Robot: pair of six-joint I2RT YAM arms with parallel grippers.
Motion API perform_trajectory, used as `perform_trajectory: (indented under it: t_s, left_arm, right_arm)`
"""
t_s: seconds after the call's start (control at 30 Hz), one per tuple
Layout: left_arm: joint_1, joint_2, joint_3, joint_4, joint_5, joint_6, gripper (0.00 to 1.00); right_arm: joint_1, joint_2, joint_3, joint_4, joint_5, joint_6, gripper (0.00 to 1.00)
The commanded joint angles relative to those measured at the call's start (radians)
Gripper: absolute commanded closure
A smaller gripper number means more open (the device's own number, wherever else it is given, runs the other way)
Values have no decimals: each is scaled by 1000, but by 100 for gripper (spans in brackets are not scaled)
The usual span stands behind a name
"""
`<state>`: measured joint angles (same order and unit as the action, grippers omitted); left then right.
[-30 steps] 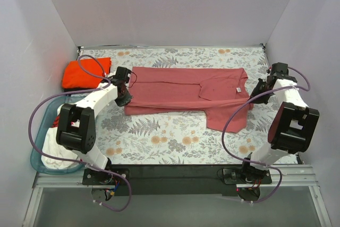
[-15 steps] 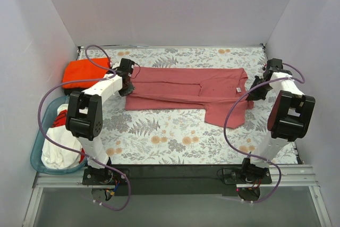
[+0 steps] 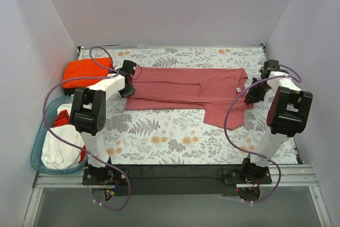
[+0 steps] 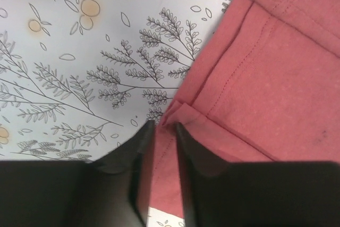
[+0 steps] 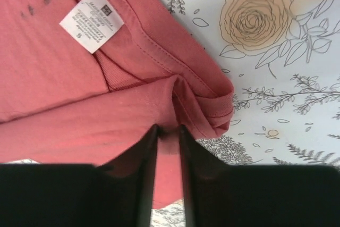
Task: Fold and stack the t-shirts
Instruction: Fold the tshirt
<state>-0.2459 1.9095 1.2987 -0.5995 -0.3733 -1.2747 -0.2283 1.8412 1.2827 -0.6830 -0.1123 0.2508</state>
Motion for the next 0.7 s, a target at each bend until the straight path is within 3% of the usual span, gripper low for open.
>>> perform_trajectory:
  t_s: [0.0, 0.03, 0.1, 0.23, 0.47, 0.67]
  left_arm:
    - [7, -46, 37, 7, -61, 8, 75]
    - [5, -76, 34, 3, -64, 8, 71]
    - [2, -110, 22, 3, -72, 9, 56]
    - [-15, -237, -27, -16, -79, 8, 37]
    - [-110, -490, -281, -26, -64, -32, 36]
    - [-161, -658, -467, 7, -41, -90, 36]
  right_arm:
    - [30, -34, 98, -19, 22, -44, 68]
    - [40, -45, 110, -44, 63, -48, 55]
    - [61, -84, 121, -62, 95, -58, 47]
    - [90, -180, 37, -66, 108, -58, 42]
    - [204, -324, -216, -35, 148, -32, 42]
    - [221, -365, -357, 19, 123, 2, 42]
